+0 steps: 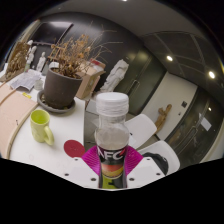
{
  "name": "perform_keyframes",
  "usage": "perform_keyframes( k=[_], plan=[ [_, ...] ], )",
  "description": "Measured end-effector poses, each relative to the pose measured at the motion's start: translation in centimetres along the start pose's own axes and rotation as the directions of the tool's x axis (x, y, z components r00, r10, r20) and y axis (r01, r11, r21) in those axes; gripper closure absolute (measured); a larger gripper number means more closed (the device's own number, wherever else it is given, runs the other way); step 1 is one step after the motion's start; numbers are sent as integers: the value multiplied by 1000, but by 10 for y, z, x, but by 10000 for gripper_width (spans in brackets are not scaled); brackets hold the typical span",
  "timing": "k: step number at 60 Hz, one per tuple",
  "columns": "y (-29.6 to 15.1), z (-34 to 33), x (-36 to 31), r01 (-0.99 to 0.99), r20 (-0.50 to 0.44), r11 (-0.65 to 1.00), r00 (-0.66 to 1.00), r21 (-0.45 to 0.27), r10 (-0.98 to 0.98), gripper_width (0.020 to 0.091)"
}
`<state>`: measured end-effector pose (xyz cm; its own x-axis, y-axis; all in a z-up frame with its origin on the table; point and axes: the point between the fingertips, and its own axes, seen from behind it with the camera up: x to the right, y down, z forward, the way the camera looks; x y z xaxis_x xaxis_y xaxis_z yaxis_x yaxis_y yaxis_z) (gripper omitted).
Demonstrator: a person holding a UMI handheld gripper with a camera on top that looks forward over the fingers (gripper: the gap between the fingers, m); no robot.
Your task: Pour water
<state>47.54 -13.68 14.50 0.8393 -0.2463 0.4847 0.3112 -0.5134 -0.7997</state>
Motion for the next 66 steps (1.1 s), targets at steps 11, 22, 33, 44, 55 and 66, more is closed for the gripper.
perform_keyframes(
  k=[11,22,33,44,55,66],
  plan=[
    [-80,47,-3,371,-134,920,925,126,-355,837],
    [-120,75,-58,710,-223,678,704,189,-675,838],
    [-124,91,-107,900,-319,387,433,201,-843,839],
    [-115,102,-129,960,-360,204,262,192,-895,838],
    [-118,97,-130,924,-303,307,367,230,-879,839],
    [-111,90,-122,632,-13,726,756,272,-654,837]
  ],
)
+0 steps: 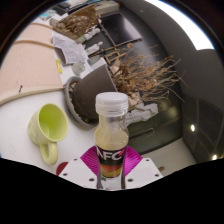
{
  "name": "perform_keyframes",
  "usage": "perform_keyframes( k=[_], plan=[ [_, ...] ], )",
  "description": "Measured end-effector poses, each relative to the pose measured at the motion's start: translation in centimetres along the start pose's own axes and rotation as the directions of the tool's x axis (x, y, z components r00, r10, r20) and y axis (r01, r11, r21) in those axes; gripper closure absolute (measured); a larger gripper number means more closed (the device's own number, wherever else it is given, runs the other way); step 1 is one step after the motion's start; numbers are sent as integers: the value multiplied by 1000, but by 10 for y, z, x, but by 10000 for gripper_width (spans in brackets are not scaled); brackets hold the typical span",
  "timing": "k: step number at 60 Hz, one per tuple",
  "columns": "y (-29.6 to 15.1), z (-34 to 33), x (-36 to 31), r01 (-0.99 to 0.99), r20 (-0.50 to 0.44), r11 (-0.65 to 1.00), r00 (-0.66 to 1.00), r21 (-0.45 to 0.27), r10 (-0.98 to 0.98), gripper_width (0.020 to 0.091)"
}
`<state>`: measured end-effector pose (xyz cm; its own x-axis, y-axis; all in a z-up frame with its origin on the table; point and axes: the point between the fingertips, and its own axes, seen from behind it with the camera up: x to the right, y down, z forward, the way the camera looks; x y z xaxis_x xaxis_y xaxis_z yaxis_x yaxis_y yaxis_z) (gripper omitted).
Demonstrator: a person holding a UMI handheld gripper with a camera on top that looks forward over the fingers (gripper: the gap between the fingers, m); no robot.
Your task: Pour water
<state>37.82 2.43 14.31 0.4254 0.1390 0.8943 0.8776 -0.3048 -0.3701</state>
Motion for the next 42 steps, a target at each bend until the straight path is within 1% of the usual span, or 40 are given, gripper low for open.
perform_keyframes(
  k=[1,7,10,13,17,24,29,40,42],
  plan=[
    [0,-3,-1,-56,-1,998,998,-10,56,837],
    [9,-7,-4,-407,85,911,907,-63,411,837],
    [15,-7,-8,-533,115,841,834,-90,540,837],
    [18,-10,-14,-623,129,776,765,-102,631,836],
    [24,-5,-27,-693,168,711,692,-117,702,837],
    [37,0,-48,-780,192,605,577,-160,794,836],
    [47,4,-61,-814,185,551,521,-186,833,835],
    [67,7,-89,-834,172,502,473,-230,864,826],
    [66,7,-85,-850,166,486,459,-204,873,819]
  ],
)
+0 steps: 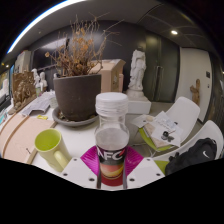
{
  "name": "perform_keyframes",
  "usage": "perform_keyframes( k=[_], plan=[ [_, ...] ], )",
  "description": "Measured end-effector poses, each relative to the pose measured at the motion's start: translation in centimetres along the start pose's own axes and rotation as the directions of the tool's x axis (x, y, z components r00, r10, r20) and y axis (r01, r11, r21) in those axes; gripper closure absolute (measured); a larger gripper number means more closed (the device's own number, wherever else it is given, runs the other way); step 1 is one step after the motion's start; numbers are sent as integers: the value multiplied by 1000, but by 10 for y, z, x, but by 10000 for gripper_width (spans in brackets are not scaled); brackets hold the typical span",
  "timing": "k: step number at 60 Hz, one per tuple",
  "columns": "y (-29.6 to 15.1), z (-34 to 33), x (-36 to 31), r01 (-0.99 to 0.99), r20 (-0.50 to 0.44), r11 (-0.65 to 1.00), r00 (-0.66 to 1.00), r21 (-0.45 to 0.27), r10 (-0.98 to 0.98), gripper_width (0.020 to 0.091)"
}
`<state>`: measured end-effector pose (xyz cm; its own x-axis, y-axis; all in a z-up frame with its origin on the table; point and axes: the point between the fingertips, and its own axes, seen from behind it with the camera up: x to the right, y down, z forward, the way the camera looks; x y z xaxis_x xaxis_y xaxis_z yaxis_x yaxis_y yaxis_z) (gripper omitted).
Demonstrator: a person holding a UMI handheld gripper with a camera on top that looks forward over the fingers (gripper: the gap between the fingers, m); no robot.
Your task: Pour water
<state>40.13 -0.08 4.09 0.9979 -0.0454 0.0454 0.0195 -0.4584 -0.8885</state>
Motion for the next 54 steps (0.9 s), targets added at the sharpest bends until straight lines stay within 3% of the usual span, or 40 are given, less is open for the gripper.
perform_keyframes(
  k=[10,13,14,16,18,19,22,26,35,54],
  plan=[
    [4,-5,4,-55,-1,998,998,18,55,698],
    [11,-4,4,-57,-4,998,998,-14,57,648],
    [15,-4,5,-59,-7,998,998,-32,59,611],
    [21,-6,4,-67,-8,996,998,-53,66,463],
    [21,-10,5,-77,-11,995,997,-60,76,260],
    [20,-12,5,-82,-13,995,997,-57,81,230],
    [16,-21,11,-90,-33,995,996,-49,89,276],
    [10,-39,17,-84,-64,995,995,-45,82,235],
    [-1,-104,13,-75,-111,996,991,-56,69,248],
    [24,-286,-82,-148,-204,971,973,-185,109,250]
  ],
)
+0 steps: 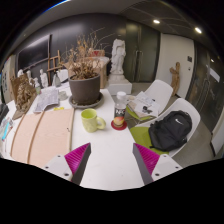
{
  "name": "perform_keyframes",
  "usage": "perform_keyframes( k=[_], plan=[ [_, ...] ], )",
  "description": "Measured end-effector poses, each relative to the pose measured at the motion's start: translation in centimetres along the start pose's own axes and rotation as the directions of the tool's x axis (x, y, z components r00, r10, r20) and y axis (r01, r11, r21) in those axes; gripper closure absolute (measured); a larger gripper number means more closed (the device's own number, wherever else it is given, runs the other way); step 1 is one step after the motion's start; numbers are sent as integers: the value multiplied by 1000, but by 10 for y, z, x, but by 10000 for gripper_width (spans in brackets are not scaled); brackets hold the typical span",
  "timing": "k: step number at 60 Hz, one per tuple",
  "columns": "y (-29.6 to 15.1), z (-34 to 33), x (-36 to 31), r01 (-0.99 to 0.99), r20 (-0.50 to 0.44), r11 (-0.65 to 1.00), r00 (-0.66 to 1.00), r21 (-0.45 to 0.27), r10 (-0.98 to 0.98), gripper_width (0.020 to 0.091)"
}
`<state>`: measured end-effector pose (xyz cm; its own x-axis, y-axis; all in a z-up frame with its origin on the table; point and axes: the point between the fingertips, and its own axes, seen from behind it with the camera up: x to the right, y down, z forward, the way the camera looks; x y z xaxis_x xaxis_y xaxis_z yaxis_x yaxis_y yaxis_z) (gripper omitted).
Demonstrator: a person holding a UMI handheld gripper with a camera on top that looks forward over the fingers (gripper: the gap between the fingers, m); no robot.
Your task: Pour water
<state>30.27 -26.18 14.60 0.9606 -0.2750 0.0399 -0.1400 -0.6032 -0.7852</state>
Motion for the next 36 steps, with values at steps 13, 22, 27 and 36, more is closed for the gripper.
perform_keyframes(
  k=[13,22,27,36],
  plan=[
    [29,-92,-74,18,-50,1000,999,14,-17,247],
    [33,-132,-117,40,-58,998,998,44,-37,246],
    [32,-146,-132,69,-64,996,996,55,-66,246],
    [34,-158,-153,57,-52,996,997,63,-54,247]
  ],
)
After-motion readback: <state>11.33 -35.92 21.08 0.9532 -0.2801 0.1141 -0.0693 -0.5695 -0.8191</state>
